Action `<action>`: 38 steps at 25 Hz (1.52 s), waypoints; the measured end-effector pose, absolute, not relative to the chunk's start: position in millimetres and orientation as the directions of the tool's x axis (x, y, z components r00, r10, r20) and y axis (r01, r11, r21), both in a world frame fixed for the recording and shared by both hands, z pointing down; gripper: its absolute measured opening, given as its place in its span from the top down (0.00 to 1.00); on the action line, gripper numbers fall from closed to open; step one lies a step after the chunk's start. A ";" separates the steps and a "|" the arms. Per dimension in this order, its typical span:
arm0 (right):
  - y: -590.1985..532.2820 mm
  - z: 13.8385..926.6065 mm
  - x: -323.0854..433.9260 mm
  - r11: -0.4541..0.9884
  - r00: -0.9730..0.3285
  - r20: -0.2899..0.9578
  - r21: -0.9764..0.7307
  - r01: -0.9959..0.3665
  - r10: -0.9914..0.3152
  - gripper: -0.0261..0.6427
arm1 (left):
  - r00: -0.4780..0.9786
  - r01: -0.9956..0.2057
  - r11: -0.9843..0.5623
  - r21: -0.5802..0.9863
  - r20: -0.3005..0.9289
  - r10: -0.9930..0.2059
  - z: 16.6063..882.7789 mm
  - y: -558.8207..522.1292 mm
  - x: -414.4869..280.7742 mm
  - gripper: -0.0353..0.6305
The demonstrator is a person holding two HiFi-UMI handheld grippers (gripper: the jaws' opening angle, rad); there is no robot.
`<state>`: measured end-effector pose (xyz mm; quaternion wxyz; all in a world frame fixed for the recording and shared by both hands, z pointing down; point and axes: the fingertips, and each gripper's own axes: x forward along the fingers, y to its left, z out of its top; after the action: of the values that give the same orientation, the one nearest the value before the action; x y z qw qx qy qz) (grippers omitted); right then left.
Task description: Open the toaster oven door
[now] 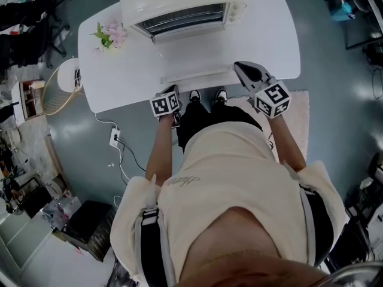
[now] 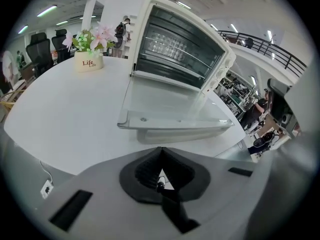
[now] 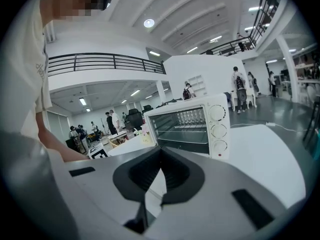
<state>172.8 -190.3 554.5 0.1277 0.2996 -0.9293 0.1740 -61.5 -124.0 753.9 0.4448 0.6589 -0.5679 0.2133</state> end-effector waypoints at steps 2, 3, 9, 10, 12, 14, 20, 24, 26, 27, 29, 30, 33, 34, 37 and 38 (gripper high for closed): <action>-192.6 554.0 175.4 0.759 -0.789 0.335 -0.251 -0.601 -0.514 0.95 | 0.265 -0.936 0.042 0.350 0.778 -0.569 747.4 -119.8 -58.9 0.92; -194.1 553.5 176.5 0.758 -0.790 0.331 -0.253 -0.601 -0.516 0.95 | 0.266 -0.935 0.043 0.352 0.774 -0.574 743.9 -118.1 -58.1 0.92; -199.7 552.6 177.9 0.758 -0.800 0.309 -0.272 -0.593 -0.514 0.95 | 0.255 -0.944 0.008 0.331 0.742 -0.620 706.8 -120.7 -60.2 0.92; -200.2 551.8 178.2 0.760 -0.802 0.308 -0.271 -0.590 -0.512 0.95 | 0.255 -0.944 -0.002 0.329 0.728 -0.636 696.9 -124.3 -59.7 0.92; -202.2 549.5 177.7 0.766 -0.803 0.307 -0.261 -0.588 -0.511 0.95 | 0.263 -0.944 -0.031 0.329 0.693 -0.671 673.5 -134.7 -58.4 0.92; -205.2 546.5 175.8 0.765 -0.800 0.303 -0.254 -0.592 -0.518 0.95 | 0.277 -0.942 -0.068 0.328 0.652 -0.706 648.6 -147.6 -57.5 0.92; -215.3 514.9 167.5 0.754 -0.790 0.257 -0.244 -0.610 -0.557 0.95 | 0.346 -0.910 -0.157 0.384 0.494 -0.798 566.4 -190.0 -53.5 0.92; -221.3 484.2 154.3 0.767 -0.798 0.219 -0.224 -0.602 -0.562 0.95 | 0.359 -0.915 -0.226 0.334 0.418 -0.835 510.9 -207.3 -56.3 0.92; -223.7 469.5 146.6 0.778 -0.807 0.196 -0.214 -0.590 -0.558 0.95 | 0.363 -0.918 -0.253 0.307 0.385 -0.848 487.1 -212.0 -59.5 0.92; -225.6 461.7 143.1 0.783 -0.808 0.189 -0.205 -0.588 -0.557 0.95 | 0.365 -0.917 -0.263 0.299 0.366 -0.856 475.9 -214.5 -61.5 0.92; -231.0 447.7 136.8 0.791 -0.808 0.178 -0.174 -0.587 -0.561 0.95 | 0.370 -0.914 -0.279 0.295 0.321 -0.872 455.0 -220.1 -66.2 0.92; -233.9 442.0 133.9 0.794 -0.808 0.172 -0.154 -0.588 -0.564 0.95 | 0.373 -0.911 -0.286 0.296 0.300 -0.878 445.7 -222.5 -68.7 0.92; -240.4 426.7 126.1 0.798 -0.802 0.162 -0.103 -0.593 -0.575 0.95 | 0.381 -0.906 -0.305 0.292 0.254 -0.889 423.0 -227.3 -75.5 0.92; -242.5 422.2 123.7 0.800 -0.802 0.154 -0.089 -0.593 -0.577 0.95 | 0.381 -0.906 -0.311 0.286 0.239 -0.893 416.2 -228.7 -77.6 0.92; -248.0 406.7 117.6 0.801 -0.800 0.120 -0.055 -0.596 -0.587 0.95 | 0.380 -0.908 -0.325 0.263 0.197 -0.904 394.8 -232.2 -83.9 0.92; -249.2 400.8 115.8 0.799 -0.798 0.109 -0.046 -0.600 -0.593 0.95 | 0.381 -0.910 -0.331 0.251 0.185 -0.906 387.9 -233.0 -85.8 0.92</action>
<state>115.8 -249.2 400.8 0.0447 0.3147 -0.9473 0.0394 -85.8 -233.0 387.9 0.1580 0.8157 -0.5564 0.0058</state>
